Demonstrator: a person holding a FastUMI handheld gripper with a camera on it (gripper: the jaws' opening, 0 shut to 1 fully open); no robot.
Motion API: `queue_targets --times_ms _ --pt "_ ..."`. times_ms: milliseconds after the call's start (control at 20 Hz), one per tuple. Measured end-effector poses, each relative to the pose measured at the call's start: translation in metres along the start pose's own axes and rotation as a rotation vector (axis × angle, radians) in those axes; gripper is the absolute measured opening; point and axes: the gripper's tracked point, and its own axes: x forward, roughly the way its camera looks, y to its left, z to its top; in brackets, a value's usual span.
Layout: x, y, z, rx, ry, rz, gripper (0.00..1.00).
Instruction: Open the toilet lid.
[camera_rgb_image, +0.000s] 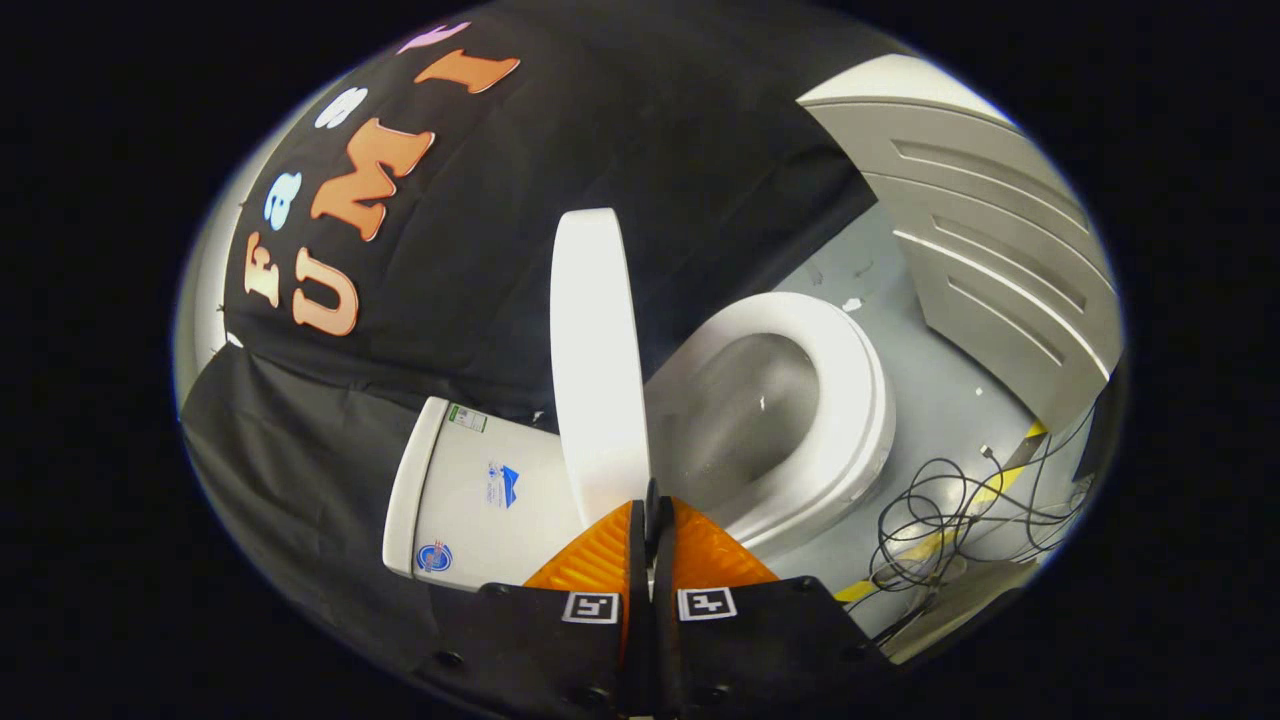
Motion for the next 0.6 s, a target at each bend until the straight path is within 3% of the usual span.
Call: queue_targets --times_ms 600 --pt "-0.009 0.106 -0.013 -0.222 -0.031 -0.002 0.08"
